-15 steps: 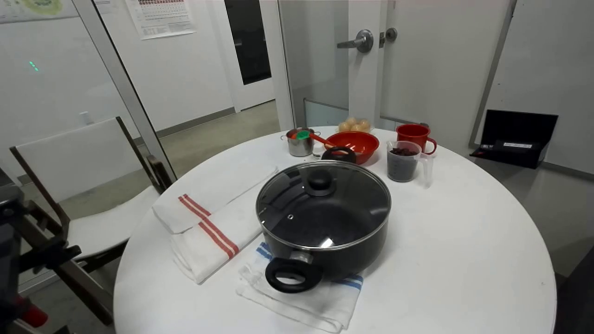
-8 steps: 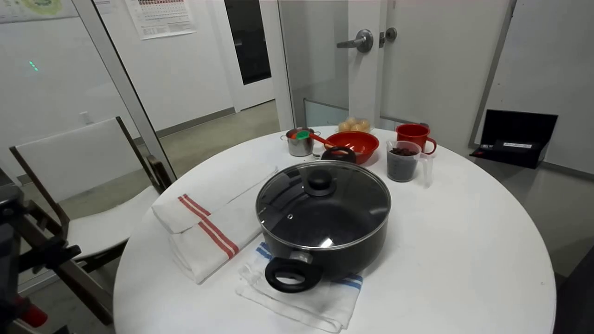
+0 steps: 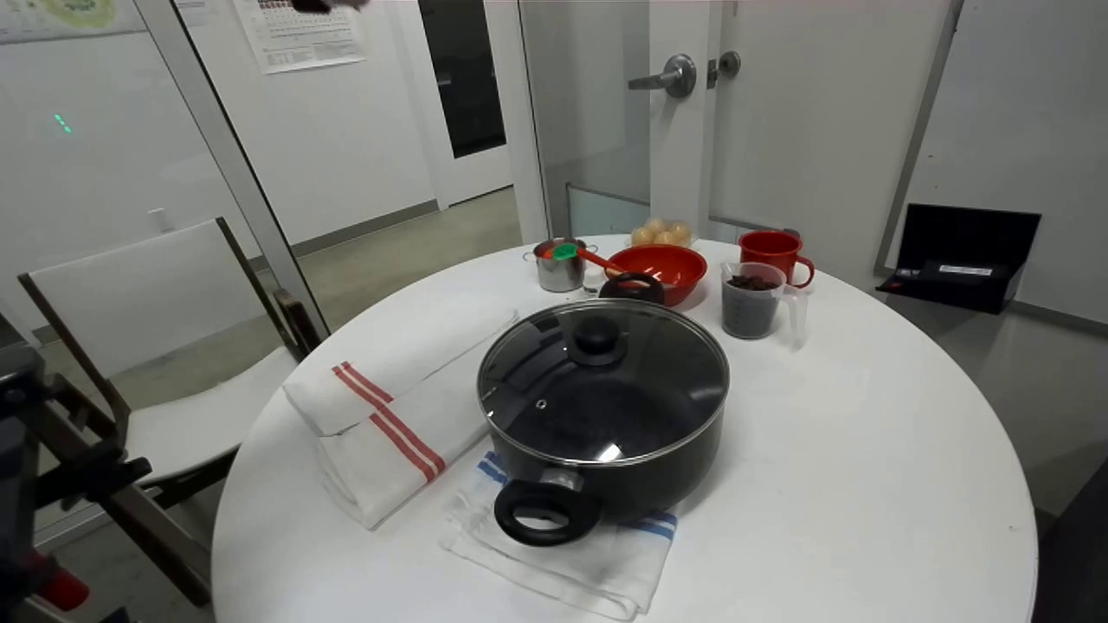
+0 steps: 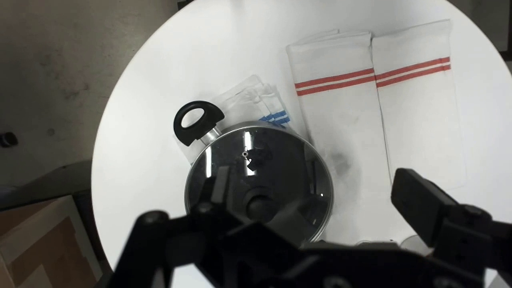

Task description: Remove the lid from the pot

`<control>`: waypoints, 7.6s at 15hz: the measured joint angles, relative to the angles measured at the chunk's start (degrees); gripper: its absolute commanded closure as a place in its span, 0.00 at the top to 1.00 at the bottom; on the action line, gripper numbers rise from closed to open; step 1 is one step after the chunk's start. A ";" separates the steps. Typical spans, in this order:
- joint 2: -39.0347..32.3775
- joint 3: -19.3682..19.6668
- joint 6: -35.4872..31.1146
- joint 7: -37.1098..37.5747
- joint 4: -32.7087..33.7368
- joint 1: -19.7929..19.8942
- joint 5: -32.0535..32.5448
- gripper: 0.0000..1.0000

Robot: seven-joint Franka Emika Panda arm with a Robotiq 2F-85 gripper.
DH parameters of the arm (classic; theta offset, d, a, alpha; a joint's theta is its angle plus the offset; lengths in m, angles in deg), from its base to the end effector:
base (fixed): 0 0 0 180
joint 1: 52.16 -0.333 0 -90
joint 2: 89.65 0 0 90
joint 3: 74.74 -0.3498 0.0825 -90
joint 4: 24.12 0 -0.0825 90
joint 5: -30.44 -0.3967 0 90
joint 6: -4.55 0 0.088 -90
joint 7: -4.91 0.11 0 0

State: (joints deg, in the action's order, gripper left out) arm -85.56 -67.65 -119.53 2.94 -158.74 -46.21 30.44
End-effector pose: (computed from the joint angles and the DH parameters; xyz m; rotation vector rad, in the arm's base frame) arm 0.4750 -0.1102 0.3732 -3.0989 0.2990 0.1730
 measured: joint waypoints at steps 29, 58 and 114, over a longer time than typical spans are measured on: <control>-48.50 -2.85 -3.98 -1.49 34.97 3.62 -5.44 1.00; -54.46 -3.14 -3.36 -1.42 41.56 4.32 -5.43 0.25; -71.12 -8.97 -6.90 5.29 56.27 -14.27 -1.27 0.25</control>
State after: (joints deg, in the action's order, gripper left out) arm -156.68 -76.62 -126.43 8.24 -102.47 -60.48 29.17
